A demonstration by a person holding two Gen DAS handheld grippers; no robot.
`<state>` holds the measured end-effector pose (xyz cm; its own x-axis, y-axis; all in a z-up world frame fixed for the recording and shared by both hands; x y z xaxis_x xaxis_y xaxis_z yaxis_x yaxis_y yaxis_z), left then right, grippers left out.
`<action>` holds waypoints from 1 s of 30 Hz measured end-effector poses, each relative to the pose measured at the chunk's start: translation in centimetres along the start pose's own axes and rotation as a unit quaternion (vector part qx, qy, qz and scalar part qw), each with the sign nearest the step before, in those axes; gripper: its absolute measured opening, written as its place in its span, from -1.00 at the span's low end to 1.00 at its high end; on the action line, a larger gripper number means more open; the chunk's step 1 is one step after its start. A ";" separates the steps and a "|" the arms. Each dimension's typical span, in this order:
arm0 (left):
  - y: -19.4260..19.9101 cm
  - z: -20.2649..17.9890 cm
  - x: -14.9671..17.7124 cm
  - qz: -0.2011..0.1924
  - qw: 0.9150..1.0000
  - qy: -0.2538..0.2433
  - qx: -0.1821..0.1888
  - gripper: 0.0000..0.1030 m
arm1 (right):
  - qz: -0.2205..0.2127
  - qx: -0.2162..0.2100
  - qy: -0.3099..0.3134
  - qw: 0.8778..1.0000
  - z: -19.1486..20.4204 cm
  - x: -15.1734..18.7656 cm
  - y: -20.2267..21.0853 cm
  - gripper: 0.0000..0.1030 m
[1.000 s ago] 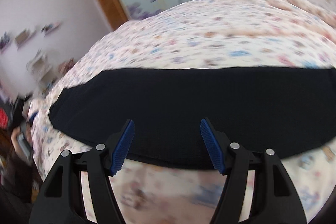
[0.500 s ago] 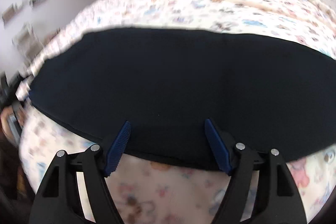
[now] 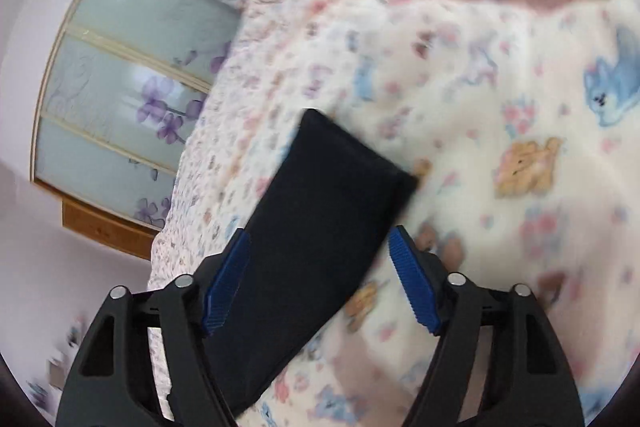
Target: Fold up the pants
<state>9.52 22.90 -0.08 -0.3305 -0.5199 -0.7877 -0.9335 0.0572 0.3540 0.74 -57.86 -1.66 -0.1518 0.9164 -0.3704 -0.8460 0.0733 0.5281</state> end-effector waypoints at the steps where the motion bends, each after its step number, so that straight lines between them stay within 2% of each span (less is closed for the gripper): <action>1: 0.1 0.2 0.1 -0.001 1.000 0.006 0.002 0.96 | -0.002 0.015 -0.001 1.000 -0.2 0.1 -0.4 0.29; 9: -0.2 0.4 0.5 0.002 1.000 0.002 0.000 0.96 | -0.008 0.045 0.004 0.999 -0.8 0.0 -3.5 0.29; 12: -0.3 0.5 0.5 0.003 1.000 0.004 0.000 0.96 | -0.021 0.042 0.010 0.999 -0.7 -0.1 -3.7 0.12; 14: -0.5 0.6 0.6 0.006 1.000 0.005 -0.001 0.96 | -0.029 0.047 0.022 0.998 -0.8 0.0 -3.7 -0.11; 15: -0.5 0.6 0.6 0.007 1.000 0.005 -0.001 0.96 | -0.031 0.044 0.022 0.998 -1.0 -0.1 -3.7 -0.14; 19: -0.5 0.7 0.7 0.007 1.000 0.006 0.000 0.96 | -0.045 0.035 0.031 0.998 -1.3 -0.1 -3.5 -0.48; 25: -0.5 0.7 0.8 0.007 1.000 0.007 0.000 0.96 | -0.074 0.023 0.075 0.994 0.4 0.1 -2.3 -0.58; 30: -0.5 0.7 0.8 0.006 1.000 0.008 0.001 0.96 | -0.102 0.016 0.149 0.983 3.3 0.9 -1.0 -0.62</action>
<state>9.60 23.05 -1.25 -0.3404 -0.5322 -0.7752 -0.9294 0.0650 0.3634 3.18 -55.81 0.01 -0.1277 0.7260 -0.6758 -0.8584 0.2604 0.4419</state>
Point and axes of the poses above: each gripper's, at about its wrist camera, not at the fingertips, and y roughly against the way its jaws point, z to its left, x to its underside, the point moved 2 cm from there along -y, roughly the way its jaws point, and after that the axes turned 8 degrees about -z, right-handed, at the moved point
